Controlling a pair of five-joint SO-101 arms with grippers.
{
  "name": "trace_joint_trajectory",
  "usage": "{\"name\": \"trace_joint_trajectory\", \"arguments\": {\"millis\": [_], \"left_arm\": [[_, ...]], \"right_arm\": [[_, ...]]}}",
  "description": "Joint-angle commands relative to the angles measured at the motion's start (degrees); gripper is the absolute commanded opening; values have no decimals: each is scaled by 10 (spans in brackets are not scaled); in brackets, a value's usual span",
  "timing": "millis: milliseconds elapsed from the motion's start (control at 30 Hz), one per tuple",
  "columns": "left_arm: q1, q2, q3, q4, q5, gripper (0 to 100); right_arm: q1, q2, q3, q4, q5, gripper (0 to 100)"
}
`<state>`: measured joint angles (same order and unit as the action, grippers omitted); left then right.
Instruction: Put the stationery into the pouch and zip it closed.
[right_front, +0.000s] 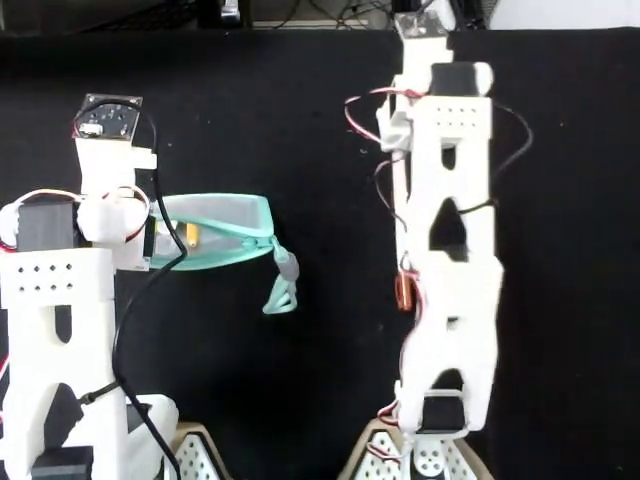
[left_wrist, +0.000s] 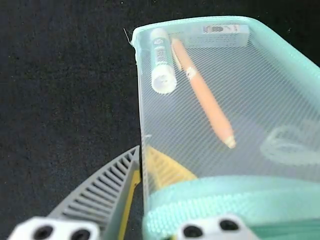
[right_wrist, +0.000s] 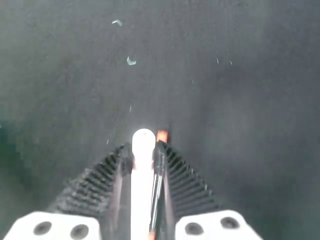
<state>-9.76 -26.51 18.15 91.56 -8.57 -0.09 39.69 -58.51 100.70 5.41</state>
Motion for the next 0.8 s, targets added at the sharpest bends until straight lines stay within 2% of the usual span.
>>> {"name": "trace_joint_trajectory", "arguments": {"millis": [0, 200, 367, 500, 633, 767], "left_arm": [[-5, 8, 31, -2, 4, 30], [-5, 8, 31, -2, 4, 30], [-4, 8, 31, -2, 4, 30], [-3, 8, 31, -2, 4, 30], [-3, 8, 31, -2, 4, 30], [-3, 8, 31, -2, 4, 30]], "right_arm": [[-35, -235, 142, 5, 2, 11], [-101, -537, 378, -29, 4, 11], [-160, -785, 568, -124, 2, 11], [-249, -988, 702, -200, 0, 11], [-341, -1166, 834, -321, -1, 11], [-396, -1296, 937, -462, -47, 11]]}}
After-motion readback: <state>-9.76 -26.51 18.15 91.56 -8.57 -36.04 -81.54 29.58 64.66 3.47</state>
